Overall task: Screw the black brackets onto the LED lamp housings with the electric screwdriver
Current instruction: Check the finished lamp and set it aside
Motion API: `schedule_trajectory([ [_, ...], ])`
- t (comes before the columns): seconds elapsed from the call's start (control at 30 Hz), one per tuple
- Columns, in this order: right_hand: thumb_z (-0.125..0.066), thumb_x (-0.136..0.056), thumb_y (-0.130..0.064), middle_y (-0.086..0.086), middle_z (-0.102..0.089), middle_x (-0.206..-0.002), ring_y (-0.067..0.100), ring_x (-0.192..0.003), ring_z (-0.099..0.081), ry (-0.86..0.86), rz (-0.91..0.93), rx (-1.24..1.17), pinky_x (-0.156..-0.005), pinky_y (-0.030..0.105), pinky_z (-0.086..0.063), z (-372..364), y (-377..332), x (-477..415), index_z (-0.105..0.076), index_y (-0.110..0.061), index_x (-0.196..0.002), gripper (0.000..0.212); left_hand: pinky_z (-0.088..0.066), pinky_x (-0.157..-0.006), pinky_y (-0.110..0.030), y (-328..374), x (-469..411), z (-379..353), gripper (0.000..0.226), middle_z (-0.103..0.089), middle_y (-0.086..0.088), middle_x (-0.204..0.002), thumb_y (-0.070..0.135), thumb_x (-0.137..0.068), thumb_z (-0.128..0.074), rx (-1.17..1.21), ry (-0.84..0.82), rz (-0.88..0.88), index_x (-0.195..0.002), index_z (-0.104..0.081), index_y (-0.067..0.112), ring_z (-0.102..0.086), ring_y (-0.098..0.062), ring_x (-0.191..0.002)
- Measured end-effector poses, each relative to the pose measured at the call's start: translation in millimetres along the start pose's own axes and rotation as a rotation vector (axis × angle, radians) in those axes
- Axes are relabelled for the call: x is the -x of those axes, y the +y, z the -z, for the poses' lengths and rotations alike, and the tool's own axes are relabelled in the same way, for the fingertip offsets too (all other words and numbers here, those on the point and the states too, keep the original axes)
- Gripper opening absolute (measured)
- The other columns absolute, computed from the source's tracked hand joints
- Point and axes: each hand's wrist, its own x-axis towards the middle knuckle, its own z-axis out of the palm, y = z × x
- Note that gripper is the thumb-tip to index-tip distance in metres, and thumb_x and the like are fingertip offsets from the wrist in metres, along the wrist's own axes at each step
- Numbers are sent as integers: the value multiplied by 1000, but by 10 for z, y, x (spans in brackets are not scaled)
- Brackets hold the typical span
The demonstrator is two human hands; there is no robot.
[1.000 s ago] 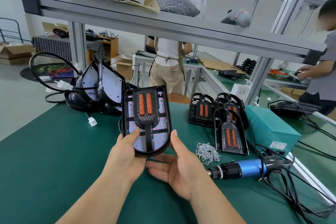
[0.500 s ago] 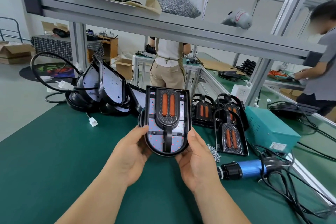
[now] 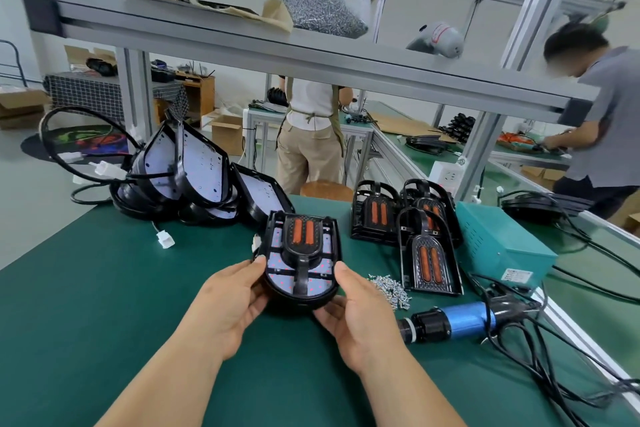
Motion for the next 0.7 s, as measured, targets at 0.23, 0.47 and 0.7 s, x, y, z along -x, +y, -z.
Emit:
schedule_trajectory([
  [0.23, -57, -100, -23, 2, -77, -89, 7, -63, -68, -16, 14, 30, -56, 23, -54, -9, 7, 3, -75, -14, -100, 20, -49, -69, -26, -13, -27, 0, 15, -77, 5, -78, 17, -98, -58, 8, -9, 17, -92, -71, 14, -70, -3, -63],
  [0.47, -55, -100, -18, 3, -77, -102, 8, -75, -70, -63, 47, -7, -62, 23, -56, -37, 25, 29, -74, -15, -108, 20, -51, -68, -26, -11, -54, 17, 9, -77, 4, -77, 16, -97, -60, 53, 19, 32, -95, -69, 14, -69, -8, -70],
  [0.7, -55, -100, -16, 3, -77, -104, 8, -80, -71, -106, 53, -19, -67, 23, -56, -26, 44, 20, -74, -16, -106, 20, -51, -70, -26, -32, -47, 5, 13, -78, 3, -79, 15, -96, -62, 68, 42, -27, -87, -72, 13, -70, -5, -65],
])
